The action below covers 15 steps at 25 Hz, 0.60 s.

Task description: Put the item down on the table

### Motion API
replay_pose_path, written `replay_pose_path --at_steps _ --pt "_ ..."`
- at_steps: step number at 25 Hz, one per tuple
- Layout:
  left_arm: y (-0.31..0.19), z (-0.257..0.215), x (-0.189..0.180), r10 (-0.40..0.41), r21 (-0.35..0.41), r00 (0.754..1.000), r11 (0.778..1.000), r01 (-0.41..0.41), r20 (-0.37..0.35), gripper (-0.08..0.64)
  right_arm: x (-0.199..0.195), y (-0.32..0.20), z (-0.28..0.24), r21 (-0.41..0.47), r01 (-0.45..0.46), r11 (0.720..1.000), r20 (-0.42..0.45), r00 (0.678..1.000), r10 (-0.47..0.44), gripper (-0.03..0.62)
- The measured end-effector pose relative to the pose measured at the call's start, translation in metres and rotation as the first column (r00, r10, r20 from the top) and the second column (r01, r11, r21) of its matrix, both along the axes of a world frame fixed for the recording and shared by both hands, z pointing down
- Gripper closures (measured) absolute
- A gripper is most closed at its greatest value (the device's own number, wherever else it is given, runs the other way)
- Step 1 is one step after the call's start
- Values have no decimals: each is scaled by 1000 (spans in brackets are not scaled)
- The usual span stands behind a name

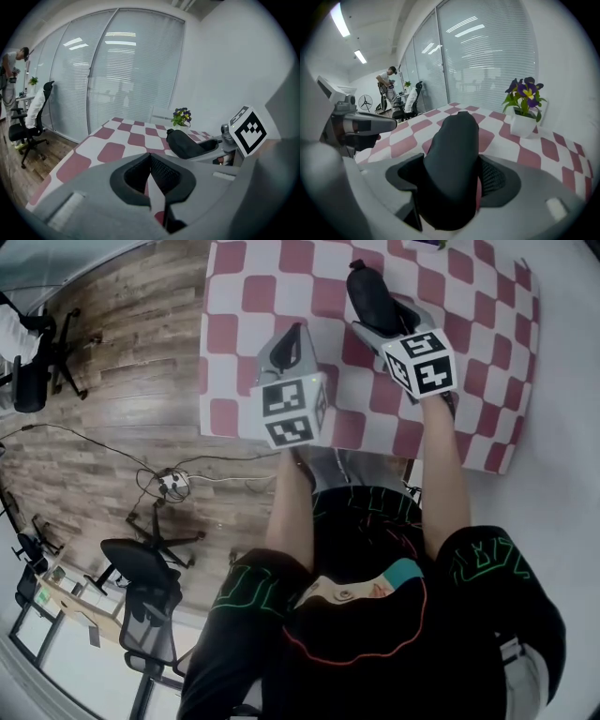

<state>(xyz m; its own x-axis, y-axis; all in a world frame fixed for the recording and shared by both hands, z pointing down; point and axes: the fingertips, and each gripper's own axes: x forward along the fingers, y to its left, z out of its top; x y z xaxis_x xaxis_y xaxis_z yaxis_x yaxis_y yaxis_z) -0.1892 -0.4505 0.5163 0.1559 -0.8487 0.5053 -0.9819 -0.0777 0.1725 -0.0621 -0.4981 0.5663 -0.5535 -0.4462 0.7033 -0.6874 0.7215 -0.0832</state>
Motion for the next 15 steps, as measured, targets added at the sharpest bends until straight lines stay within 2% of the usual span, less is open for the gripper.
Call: replay_pose_path --at_steps 4,9,15 --pt "-3 7 -7 -3 -26 1000 1000 3 -5 551 -2 -1 16 -35 5 999 -38 999 -7 230" --pt "-6 6 -14 -15 -34 1000 999 15 -6 551 -3 -4 21 -76 -22 997 -27 999 20 229" --pt "-5 1 -10 -22 -14 1000 1000 22 -4 551 -6 -9 11 -36 -28 999 -11 1000 28 221"
